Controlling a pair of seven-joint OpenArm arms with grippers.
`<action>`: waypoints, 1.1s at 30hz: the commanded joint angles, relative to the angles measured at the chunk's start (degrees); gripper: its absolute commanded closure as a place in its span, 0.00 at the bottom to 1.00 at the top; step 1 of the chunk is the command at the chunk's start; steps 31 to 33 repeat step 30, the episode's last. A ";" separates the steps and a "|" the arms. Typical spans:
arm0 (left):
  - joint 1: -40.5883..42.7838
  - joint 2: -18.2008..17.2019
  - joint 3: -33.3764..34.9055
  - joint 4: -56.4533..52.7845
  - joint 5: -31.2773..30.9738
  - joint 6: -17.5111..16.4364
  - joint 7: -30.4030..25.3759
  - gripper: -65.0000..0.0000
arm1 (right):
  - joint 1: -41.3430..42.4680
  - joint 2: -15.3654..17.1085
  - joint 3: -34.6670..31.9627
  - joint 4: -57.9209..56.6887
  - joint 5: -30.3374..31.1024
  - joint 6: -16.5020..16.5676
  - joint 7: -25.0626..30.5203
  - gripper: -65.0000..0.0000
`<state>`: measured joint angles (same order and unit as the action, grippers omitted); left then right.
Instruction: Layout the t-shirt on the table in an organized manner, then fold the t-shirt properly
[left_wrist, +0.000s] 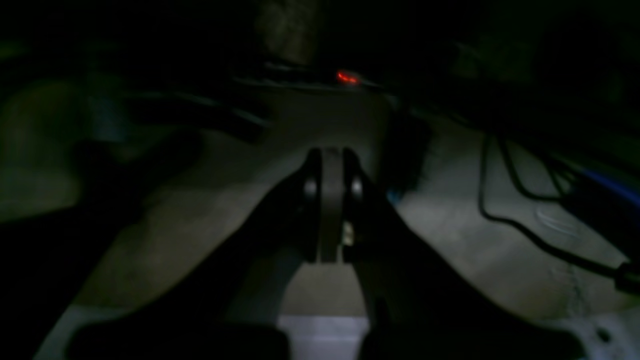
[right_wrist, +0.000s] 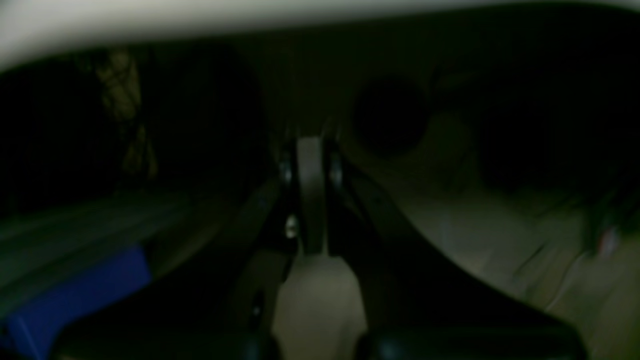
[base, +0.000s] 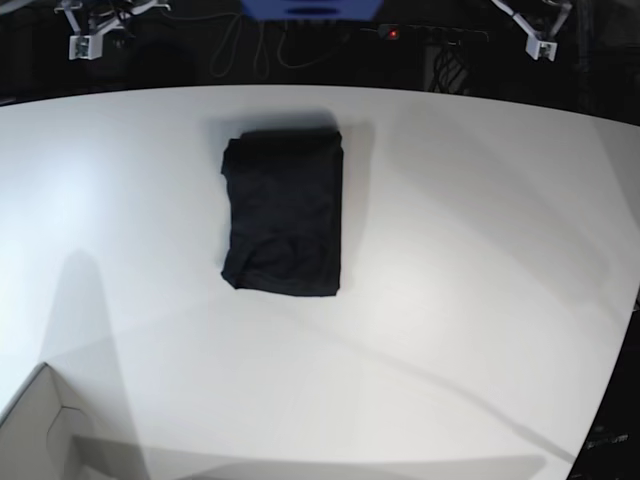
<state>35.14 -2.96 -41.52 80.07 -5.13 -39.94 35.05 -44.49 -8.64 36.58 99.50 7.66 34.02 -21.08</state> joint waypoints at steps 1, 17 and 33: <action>-0.45 -1.57 1.03 -2.84 -0.81 -0.06 -3.36 1.00 | -0.74 0.07 0.21 -1.79 0.30 0.05 0.82 1.00; -28.94 -9.13 36.37 -74.58 -1.42 -0.06 -44.76 1.00 | 15.08 4.12 -8.49 -60.60 -7.18 -0.39 31.85 1.00; -32.37 -4.55 36.46 -75.02 -0.90 26.80 -44.85 1.00 | 27.92 7.90 -22.12 -94.19 -7.27 -35.38 53.48 1.00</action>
